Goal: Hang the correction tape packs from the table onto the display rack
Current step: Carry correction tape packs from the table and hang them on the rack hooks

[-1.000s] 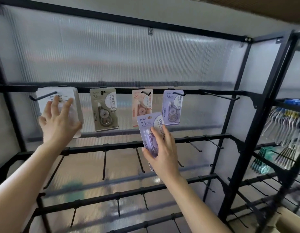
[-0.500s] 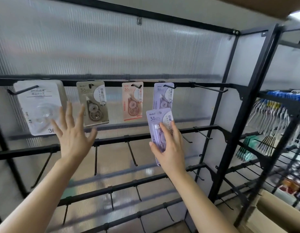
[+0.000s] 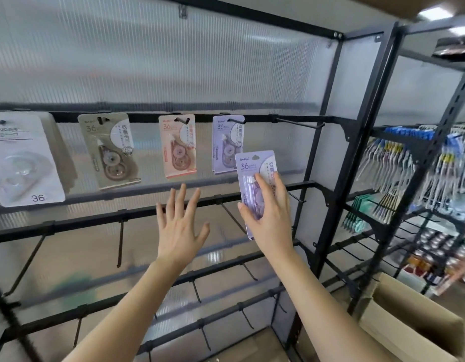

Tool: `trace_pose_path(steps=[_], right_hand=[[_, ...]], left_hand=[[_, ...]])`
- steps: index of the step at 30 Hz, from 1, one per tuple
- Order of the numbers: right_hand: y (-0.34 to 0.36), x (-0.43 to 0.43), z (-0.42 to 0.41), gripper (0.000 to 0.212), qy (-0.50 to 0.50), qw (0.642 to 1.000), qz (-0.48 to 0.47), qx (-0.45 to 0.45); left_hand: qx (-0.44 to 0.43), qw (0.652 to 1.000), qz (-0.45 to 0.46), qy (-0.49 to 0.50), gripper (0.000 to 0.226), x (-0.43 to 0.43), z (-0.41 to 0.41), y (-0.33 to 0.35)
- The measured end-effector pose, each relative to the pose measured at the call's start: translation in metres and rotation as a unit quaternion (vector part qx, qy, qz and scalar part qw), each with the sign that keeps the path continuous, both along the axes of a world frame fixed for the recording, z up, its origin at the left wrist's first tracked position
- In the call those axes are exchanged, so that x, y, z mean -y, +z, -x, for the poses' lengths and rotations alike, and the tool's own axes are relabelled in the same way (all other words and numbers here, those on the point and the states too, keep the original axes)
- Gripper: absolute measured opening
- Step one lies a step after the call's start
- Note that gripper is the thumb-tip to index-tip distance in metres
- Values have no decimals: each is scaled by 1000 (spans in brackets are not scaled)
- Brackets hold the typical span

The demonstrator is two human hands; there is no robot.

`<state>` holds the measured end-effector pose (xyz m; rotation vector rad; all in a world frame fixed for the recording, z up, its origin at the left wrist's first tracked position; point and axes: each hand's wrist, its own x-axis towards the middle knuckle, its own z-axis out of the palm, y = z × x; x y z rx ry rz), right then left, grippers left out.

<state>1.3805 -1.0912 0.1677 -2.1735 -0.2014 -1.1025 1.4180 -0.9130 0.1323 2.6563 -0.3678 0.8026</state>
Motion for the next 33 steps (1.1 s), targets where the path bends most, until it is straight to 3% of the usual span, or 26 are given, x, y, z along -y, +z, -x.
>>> trace_pose_path(steps=[9,16,33], right_hand=[[25,26,-55,60,15,1000,23,15],[46,29,-91,61,30,998,59,24],[53,5,-156,68,-11,988,128,-83]], left_hand=[[-57,995,-43,71,71,28,-35,-27],[-26,994,-20,106,71,30,-42,-35],[-21,993,24,114,70,32,-41,-34]])
